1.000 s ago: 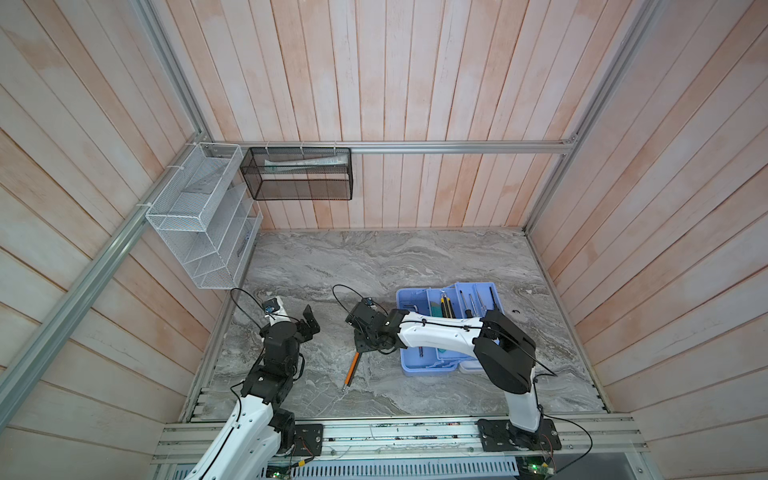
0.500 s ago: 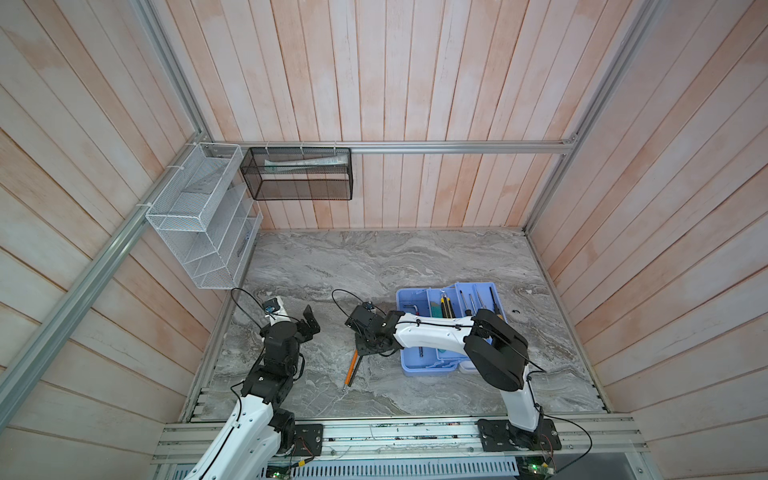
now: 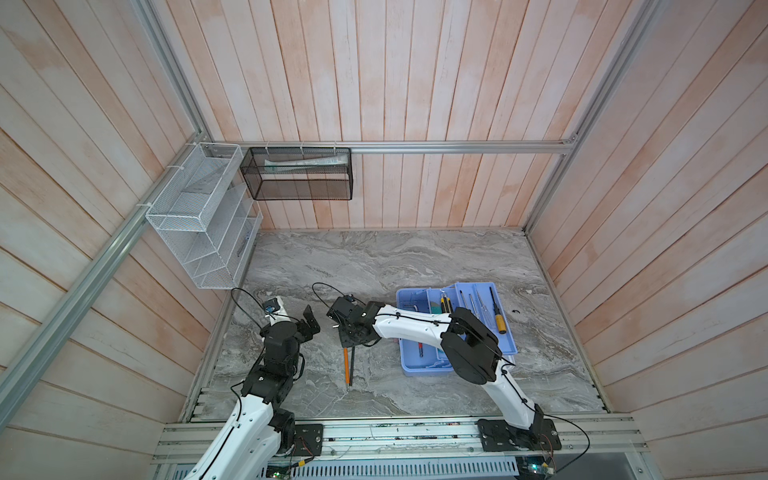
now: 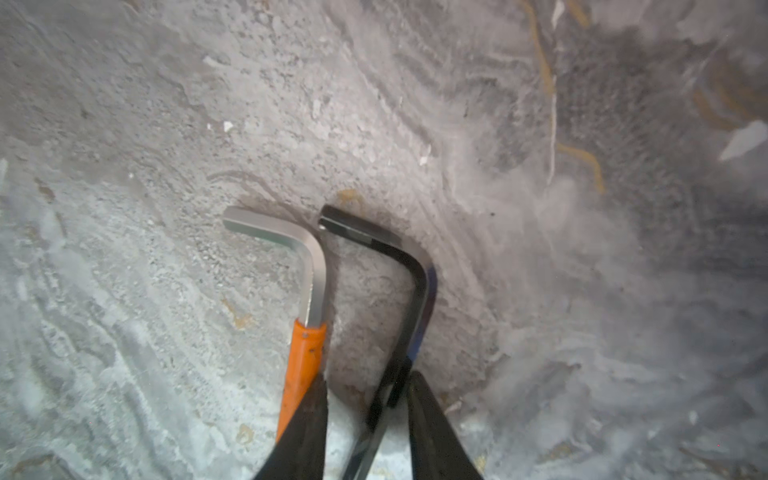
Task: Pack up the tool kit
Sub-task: 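Lower the right gripper and close it on the black hex key, then lift the black hex key with the right gripper and carry it over the box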
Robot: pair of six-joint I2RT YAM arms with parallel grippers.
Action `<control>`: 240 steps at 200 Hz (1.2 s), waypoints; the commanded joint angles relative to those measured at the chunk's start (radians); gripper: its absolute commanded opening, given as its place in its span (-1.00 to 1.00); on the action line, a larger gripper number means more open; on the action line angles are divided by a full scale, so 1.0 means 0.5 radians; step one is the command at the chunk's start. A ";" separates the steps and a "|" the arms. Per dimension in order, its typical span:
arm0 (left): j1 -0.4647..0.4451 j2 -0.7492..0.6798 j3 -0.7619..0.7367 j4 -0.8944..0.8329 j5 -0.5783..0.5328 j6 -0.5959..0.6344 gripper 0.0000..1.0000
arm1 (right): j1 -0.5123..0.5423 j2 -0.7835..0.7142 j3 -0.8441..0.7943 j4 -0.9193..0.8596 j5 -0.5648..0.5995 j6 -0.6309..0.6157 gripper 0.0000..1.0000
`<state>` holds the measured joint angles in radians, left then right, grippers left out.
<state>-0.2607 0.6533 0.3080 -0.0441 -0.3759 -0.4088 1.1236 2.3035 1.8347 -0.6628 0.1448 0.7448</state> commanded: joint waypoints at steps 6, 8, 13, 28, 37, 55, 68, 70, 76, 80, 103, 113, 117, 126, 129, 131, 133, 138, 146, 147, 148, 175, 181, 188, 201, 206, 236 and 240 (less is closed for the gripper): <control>0.003 -0.011 -0.015 0.031 -0.012 -0.005 1.00 | 0.071 0.097 0.116 -0.442 0.135 -0.043 -0.33; 0.005 -0.008 -0.015 0.030 -0.012 -0.006 1.00 | 0.072 0.095 0.116 -0.450 0.134 -0.036 -0.33; 0.003 -0.007 -0.013 0.030 -0.012 -0.006 1.00 | 0.075 0.088 0.111 -0.464 0.136 -0.022 -0.33; 0.003 -0.004 -0.015 0.030 -0.012 -0.005 1.00 | 0.084 0.052 0.064 -0.471 0.115 0.044 -0.33; 0.003 -0.005 -0.013 0.030 -0.012 -0.007 1.00 | 0.093 0.028 0.029 -0.451 0.095 0.078 -0.33; 0.002 -0.006 -0.015 0.030 -0.012 -0.005 1.00 | 0.117 0.004 -0.025 -0.399 0.056 0.126 -0.34; 0.003 -0.008 -0.013 0.030 -0.012 -0.005 1.00 | 0.125 0.014 -0.048 -0.358 0.014 0.138 -0.34; 0.003 -0.006 -0.014 0.030 -0.012 -0.005 1.00 | 0.124 0.017 -0.052 -0.354 0.007 0.139 -0.34; 0.003 -0.009 -0.014 0.031 -0.012 -0.005 1.00 | 0.124 0.022 -0.059 -0.333 -0.009 0.142 -0.34; 0.003 -0.008 -0.014 0.032 -0.012 -0.007 1.00 | 0.124 0.025 -0.071 -0.307 -0.022 0.142 -0.34; 0.002 -0.010 -0.013 0.028 -0.012 -0.007 1.00 | 0.102 0.025 -0.201 -0.100 -0.174 0.156 -0.37; 0.003 -0.014 -0.016 0.028 -0.012 -0.005 1.00 | 0.092 0.029 -0.224 -0.082 -0.190 0.169 -0.38; 0.003 -0.013 -0.018 0.028 -0.012 -0.005 1.00 | 0.089 0.026 -0.237 -0.075 -0.186 0.172 -0.40; 0.003 -0.012 -0.017 0.027 -0.012 -0.006 1.00 | 0.083 0.015 -0.268 -0.067 -0.184 0.183 -0.47; 0.003 -0.013 -0.018 0.028 -0.012 -0.005 1.00 | 0.082 0.008 -0.279 -0.063 -0.184 0.184 -0.50; 0.005 -0.014 -0.018 0.027 -0.013 -0.006 1.00 | 0.081 0.004 -0.285 -0.060 -0.181 0.185 -0.52; 0.003 -0.013 -0.016 0.028 -0.012 -0.006 1.00 | 0.081 0.000 -0.294 -0.059 -0.178 0.188 -0.53; 0.003 -0.014 -0.017 0.028 -0.012 -0.005 1.00 | 0.079 -0.010 -0.308 -0.061 -0.167 0.192 -0.57; 0.003 -0.010 -0.016 0.028 -0.012 -0.005 1.00 | 0.076 -0.023 -0.329 -0.066 -0.150 0.199 -0.62; 0.003 -0.011 -0.015 0.027 -0.012 -0.005 1.00 | 0.076 -0.025 -0.332 -0.065 -0.149 0.200 -0.63; 0.003 -0.011 -0.015 0.027 -0.012 -0.005 1.00 | 0.075 -0.026 -0.335 -0.066 -0.146 0.200 -0.64; 0.003 -0.014 -0.014 0.024 -0.019 -0.010 1.00 | 0.061 -0.033 -0.328 -0.154 -0.070 0.195 -0.83; 0.003 -0.018 -0.016 0.019 -0.026 -0.014 1.00 | 0.055 -0.035 -0.321 -0.180 -0.040 0.195 -0.85; 0.003 -0.028 -0.018 0.020 -0.030 -0.017 1.00 | 0.051 -0.043 -0.318 -0.201 -0.008 0.186 -0.88; 0.003 -0.040 -0.023 0.019 -0.030 -0.017 1.00 | 0.036 -0.064 -0.317 -0.219 0.030 0.168 -0.94; 0.001 -0.042 -0.022 0.015 -0.030 -0.017 1.00 | 0.031 -0.077 -0.317 -0.221 0.042 0.163 -0.96; 0.003 -0.035 -0.023 0.017 -0.030 -0.017 1.00 | 0.010 -0.158 -0.327 -0.203 0.093 0.153 -1.00; 0.003 -0.036 -0.022 0.019 -0.030 -0.017 1.00 | 0.006 -0.177 -0.336 -0.195 0.096 0.155 -1.00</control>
<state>-0.2607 0.6411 0.3080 -0.0444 -0.3767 -0.4118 1.1477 2.2261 1.7123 -0.6685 0.1486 0.8341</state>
